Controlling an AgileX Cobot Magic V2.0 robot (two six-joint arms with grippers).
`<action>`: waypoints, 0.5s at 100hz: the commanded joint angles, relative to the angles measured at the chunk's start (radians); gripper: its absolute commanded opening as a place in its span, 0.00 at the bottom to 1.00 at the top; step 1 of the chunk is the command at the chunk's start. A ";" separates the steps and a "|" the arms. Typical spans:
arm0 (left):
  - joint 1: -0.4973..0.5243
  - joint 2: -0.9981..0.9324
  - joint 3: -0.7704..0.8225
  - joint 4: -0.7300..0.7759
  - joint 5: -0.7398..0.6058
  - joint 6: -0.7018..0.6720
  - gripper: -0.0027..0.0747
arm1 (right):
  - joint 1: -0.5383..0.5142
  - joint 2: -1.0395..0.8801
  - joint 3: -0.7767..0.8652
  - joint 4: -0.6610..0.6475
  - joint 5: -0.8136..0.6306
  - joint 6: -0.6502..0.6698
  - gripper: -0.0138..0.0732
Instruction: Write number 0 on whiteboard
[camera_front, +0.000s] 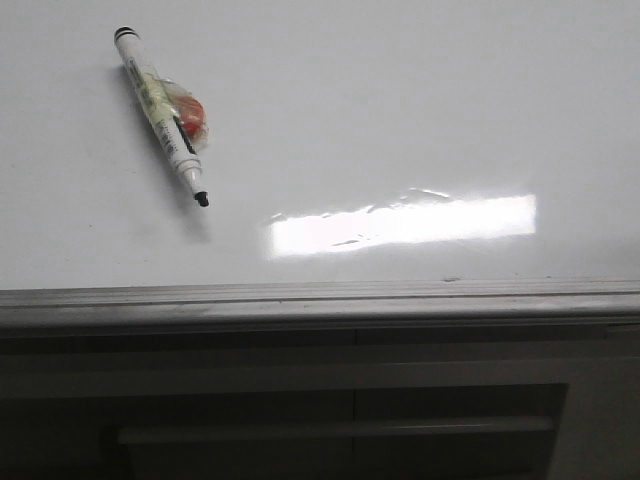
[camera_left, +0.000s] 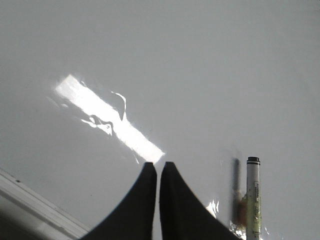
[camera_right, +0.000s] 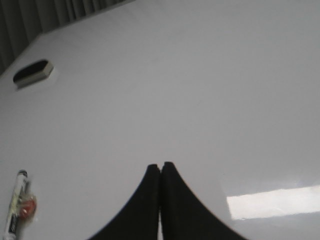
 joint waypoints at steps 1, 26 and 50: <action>-0.007 -0.026 0.006 -0.020 -0.044 0.048 0.01 | -0.006 -0.019 -0.040 0.084 -0.011 0.025 0.08; -0.007 0.133 -0.216 0.069 0.160 0.372 0.06 | -0.004 0.039 -0.234 0.052 0.349 0.023 0.09; -0.007 0.511 -0.505 0.207 0.480 0.500 0.46 | -0.004 0.182 -0.360 0.031 0.474 0.020 0.46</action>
